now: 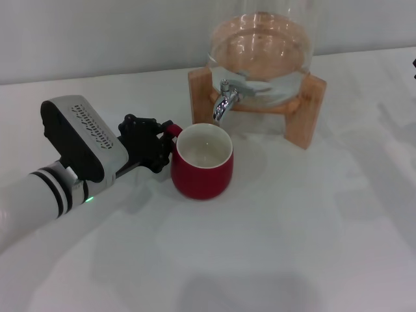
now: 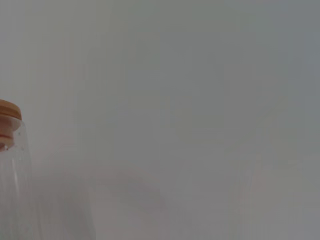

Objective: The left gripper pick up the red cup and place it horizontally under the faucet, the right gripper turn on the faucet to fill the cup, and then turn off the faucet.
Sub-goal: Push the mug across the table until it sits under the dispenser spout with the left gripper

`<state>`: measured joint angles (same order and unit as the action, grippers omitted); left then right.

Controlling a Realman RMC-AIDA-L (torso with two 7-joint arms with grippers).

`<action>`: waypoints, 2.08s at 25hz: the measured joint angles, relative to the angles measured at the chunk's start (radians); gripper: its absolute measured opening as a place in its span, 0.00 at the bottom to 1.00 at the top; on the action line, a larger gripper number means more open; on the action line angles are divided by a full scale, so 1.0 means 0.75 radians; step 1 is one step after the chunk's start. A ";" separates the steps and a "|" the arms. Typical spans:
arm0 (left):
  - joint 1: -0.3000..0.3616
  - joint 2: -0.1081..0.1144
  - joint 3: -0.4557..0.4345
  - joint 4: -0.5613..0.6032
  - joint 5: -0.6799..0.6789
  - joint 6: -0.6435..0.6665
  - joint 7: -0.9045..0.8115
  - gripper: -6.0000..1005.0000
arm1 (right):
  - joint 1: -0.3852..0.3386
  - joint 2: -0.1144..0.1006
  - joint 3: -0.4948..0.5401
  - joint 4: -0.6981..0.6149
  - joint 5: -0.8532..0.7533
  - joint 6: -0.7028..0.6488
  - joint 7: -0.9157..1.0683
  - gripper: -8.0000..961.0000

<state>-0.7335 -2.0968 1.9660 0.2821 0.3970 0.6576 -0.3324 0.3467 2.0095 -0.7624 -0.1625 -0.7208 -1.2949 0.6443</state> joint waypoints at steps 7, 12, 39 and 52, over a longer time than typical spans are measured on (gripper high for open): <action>-0.005 0.001 0.001 0.000 0.003 0.000 -0.003 0.10 | 0.000 0.000 0.000 0.000 -0.001 -0.004 0.000 0.91; -0.008 0.002 0.001 0.000 0.008 -0.002 -0.004 0.10 | 0.002 0.000 0.000 0.000 0.000 -0.004 0.000 0.91; -0.025 0.002 0.003 0.017 0.015 -0.035 -0.014 0.23 | 0.006 0.000 -0.002 -0.004 0.000 -0.002 0.002 0.91; -0.036 0.002 0.024 0.017 0.019 -0.069 -0.023 0.34 | 0.006 0.000 -0.002 -0.001 0.000 -0.008 0.002 0.91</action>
<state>-0.7607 -2.0956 1.9841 0.2946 0.4110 0.6062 -0.3499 0.3513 2.0096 -0.7639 -0.1631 -0.7209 -1.3012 0.6458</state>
